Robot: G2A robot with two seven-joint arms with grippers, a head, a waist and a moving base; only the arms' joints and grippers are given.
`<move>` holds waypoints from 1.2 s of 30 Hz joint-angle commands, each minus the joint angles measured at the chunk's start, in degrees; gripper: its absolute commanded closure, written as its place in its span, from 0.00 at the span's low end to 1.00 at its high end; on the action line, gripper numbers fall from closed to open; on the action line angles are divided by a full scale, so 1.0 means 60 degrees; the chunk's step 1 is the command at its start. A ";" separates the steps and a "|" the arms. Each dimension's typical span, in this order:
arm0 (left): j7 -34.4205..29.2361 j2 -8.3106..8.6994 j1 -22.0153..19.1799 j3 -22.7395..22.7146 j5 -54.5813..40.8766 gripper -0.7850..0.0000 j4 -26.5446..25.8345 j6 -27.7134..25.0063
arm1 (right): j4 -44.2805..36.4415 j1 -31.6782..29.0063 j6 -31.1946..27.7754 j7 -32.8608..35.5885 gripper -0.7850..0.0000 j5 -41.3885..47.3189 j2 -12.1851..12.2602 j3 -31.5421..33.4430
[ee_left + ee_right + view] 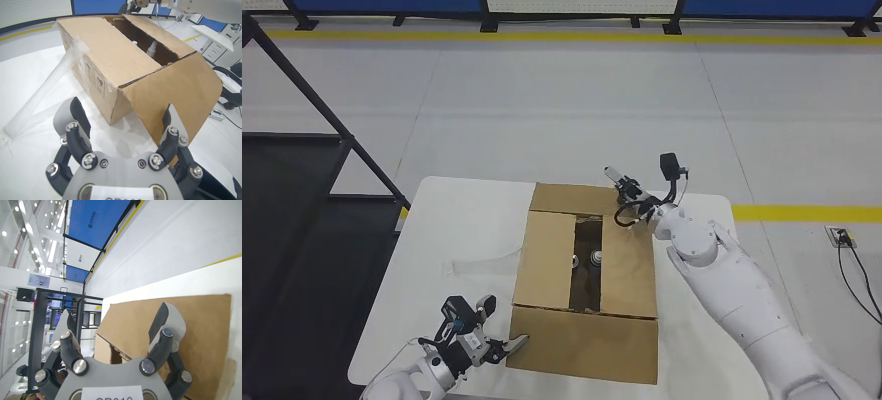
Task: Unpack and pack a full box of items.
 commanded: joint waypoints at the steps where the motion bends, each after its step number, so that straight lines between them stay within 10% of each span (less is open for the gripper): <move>1: 0.0000 0.0000 0.0000 0.0000 0.0000 0.00 0.0000 0.0000 | -0.0377 -0.0200 -0.0366 0.0786 0.00 0.0429 0.0076 0.0282; 9: 0.0279 0.0015 0.0133 -0.0269 -0.0356 0.00 -0.0177 0.0229 | -0.3531 -0.1872 0.0631 0.4327 0.00 -0.0012 0.0778 0.1347; 17: 0.0734 0.0100 0.0686 -0.1066 -0.0886 0.00 -0.0643 0.0267 | -0.5439 -0.3137 0.1815 0.4976 0.00 -0.1132 0.1056 0.1501; 36: 0.1319 0.0148 0.1201 -0.1352 -0.1085 0.00 -0.0688 0.0328 | -0.3003 -0.1646 0.2051 0.4592 0.00 0.0420 0.0145 -0.0089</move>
